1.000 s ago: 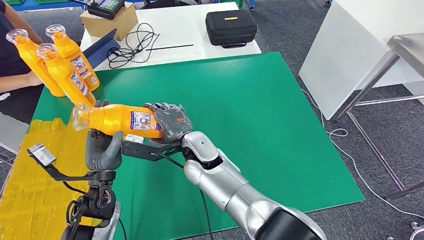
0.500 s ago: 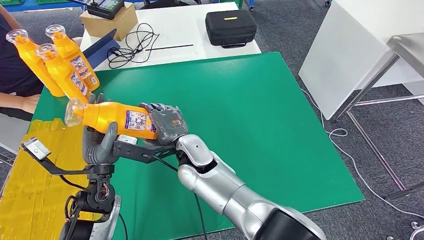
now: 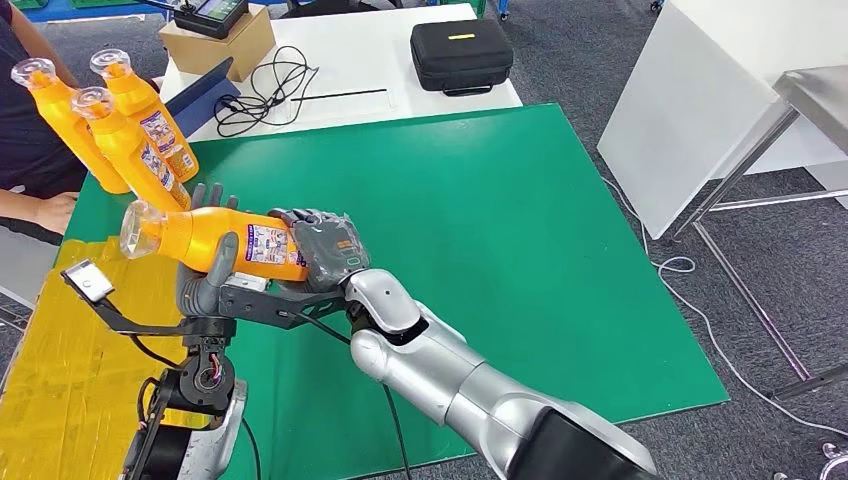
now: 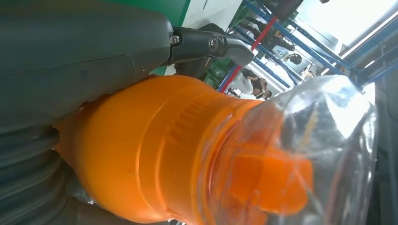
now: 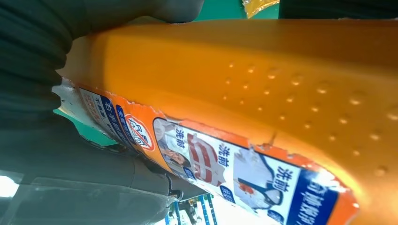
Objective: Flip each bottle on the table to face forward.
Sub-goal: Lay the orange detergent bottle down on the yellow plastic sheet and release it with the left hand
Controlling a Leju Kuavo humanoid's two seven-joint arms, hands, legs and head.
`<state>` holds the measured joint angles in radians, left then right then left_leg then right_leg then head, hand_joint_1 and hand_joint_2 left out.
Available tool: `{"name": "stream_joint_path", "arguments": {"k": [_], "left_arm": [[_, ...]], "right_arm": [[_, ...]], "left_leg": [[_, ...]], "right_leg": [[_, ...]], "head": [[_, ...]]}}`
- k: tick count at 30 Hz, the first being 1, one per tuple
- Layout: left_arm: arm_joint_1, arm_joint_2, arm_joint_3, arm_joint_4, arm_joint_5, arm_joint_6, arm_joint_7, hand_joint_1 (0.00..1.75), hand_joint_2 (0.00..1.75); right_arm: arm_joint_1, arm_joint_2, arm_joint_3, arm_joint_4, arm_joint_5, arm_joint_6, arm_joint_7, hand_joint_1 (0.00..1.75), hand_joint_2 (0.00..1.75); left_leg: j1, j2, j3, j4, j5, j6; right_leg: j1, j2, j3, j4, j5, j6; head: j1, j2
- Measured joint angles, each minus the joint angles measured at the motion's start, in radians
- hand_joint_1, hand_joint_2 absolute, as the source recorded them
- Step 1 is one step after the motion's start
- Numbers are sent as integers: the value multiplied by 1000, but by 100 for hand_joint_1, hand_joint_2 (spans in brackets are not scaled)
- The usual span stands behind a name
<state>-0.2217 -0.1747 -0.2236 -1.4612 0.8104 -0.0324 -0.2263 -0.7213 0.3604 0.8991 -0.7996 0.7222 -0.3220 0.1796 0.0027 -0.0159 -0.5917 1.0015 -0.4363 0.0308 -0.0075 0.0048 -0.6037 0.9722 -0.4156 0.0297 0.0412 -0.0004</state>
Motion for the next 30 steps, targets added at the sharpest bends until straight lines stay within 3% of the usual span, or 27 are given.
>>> {"name": "stream_joint_path", "arguments": {"k": [1,4,24,27,28,30], "left_arm": [[-1,0,0,4,2,-1,1,76,175],[1,3,-4,11,11,-7,3,175,175],[37,15,-16,1,-16,25,-61,175,175],[49,15,-14,-10,-31,33,-77,175,175],[55,16,-12,-16,-38,36,-83,175,175],[68,18,-5,-31,-51,39,-92,175,175]], "right_arm": [[-2,-1,5,1,-2,0,0,175,175],[-7,-2,16,1,-3,5,0,175,175],[12,-2,11,-48,19,80,-23,175,175],[14,-2,10,-48,10,97,-32,44,175],[17,-1,5,-48,4,114,-43,0,131],[25,-1,-15,-50,-15,160,-77,0,44]], "left_leg": [[0,0,0,0,0,0],[0,0,0,0,0,0],[0,0,0,0,0,0],[0,0,-1,0,0,0],[0,0,-1,0,0,0],[0,0,-1,0,0,0]], "right_leg": [[0,0,0,0,0,0],[0,0,0,0,0,0],[0,0,0,0,0,0],[0,0,0,0,0,0],[0,0,0,0,0,0],[0,0,0,0,0,0]], "head": [[0,0],[0,0],[0,0],[0,0],[0,0],[0,0]]}}
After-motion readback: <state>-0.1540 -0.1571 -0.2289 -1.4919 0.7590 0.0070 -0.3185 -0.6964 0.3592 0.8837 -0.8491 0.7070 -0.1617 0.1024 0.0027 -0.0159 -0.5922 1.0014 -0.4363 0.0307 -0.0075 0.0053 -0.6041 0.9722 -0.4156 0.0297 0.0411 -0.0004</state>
